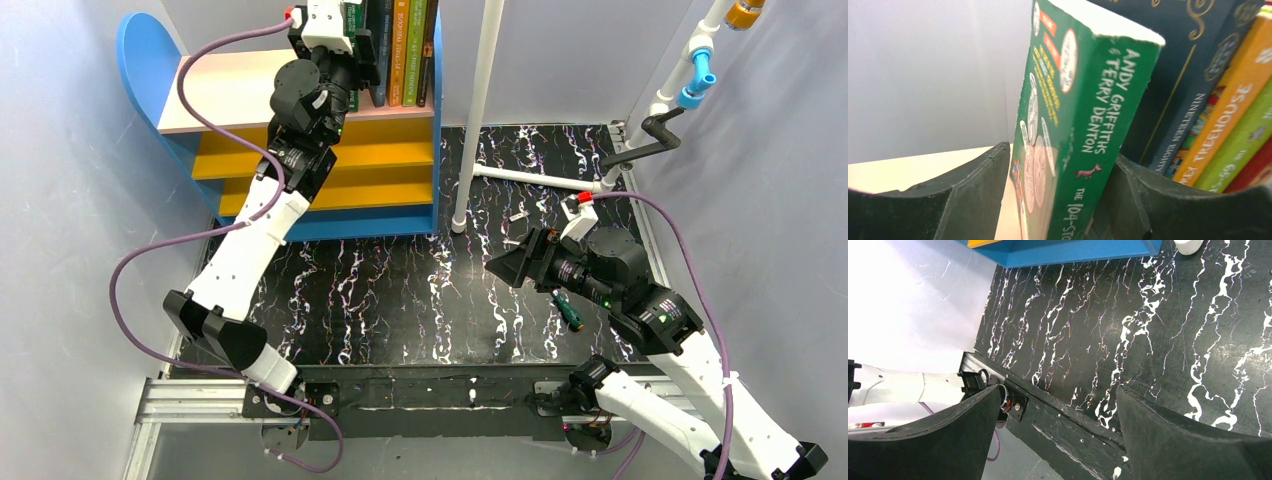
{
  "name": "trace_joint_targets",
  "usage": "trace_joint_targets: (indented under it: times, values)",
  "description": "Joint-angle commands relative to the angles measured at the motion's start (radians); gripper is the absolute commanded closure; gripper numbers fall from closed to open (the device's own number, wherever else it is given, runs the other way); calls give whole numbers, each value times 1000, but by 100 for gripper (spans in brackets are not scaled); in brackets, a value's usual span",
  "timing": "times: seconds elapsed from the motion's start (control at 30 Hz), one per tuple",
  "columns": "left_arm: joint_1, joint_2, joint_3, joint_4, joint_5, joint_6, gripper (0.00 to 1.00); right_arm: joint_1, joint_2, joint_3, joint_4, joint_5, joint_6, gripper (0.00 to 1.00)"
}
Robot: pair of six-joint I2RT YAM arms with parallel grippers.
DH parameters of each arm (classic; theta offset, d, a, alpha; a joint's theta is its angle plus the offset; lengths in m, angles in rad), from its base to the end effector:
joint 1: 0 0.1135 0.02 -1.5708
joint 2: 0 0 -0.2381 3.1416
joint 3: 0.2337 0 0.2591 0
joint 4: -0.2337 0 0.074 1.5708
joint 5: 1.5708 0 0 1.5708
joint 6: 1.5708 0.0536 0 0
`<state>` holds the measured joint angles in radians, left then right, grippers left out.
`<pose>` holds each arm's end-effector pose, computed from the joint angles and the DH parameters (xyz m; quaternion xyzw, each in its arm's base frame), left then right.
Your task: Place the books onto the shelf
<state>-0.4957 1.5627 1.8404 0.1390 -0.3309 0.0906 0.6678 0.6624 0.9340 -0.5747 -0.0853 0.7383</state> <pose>0.3232 -0.1550 0.5289 0.0234 0.5550 -0.0783 0.8278 0.1390 0.1154 0.3473 0.0031 0.8054 0.4088 0.4292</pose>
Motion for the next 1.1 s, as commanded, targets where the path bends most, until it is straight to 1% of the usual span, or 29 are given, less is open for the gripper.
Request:
trace_joint_targets:
  times: [0.0,0.13,0.23,0.4,0.47,0.57,0.63,0.77,0.83,0.87,0.97,1.0,1.07]
  values:
    - [-4,-90,2,-9,25,-44,36,-2,-11,-7,36,-5,8,7]
    - [-4,-113,14,-15,34,-49,36,-2,-12,-8,34,-6,12,7]
    - [-4,-143,-17,18,39,-57,36,-2,-5,-8,40,-10,17,7]
    - [-4,-170,-36,17,50,-82,36,-2,3,-6,57,-24,22,7]
    - [-4,-183,-40,14,66,-125,35,-3,3,-6,58,-25,23,7]
    - [-4,-198,-36,-1,87,-152,30,-3,8,-13,69,-32,25,7]
    - [-4,-207,-35,-10,79,-169,29,-2,13,-15,75,-37,27,7]
    - [-4,-241,-65,12,15,-188,35,-2,14,-16,83,-39,29,7]
    - [-4,-250,-79,18,-68,-199,42,-2,17,-17,90,-42,28,7]
    - [-4,-257,-94,29,-143,-205,47,-2,21,-17,94,-46,28,7]
    - [-4,-276,-154,86,-273,-225,57,-3,28,-20,104,-53,30,7]
    - [-2,-271,-155,87,-308,-238,58,-2,28,-22,108,-57,31,7]
    - [2,-217,-88,35,-339,-216,56,-2,29,-23,114,-64,33,7]
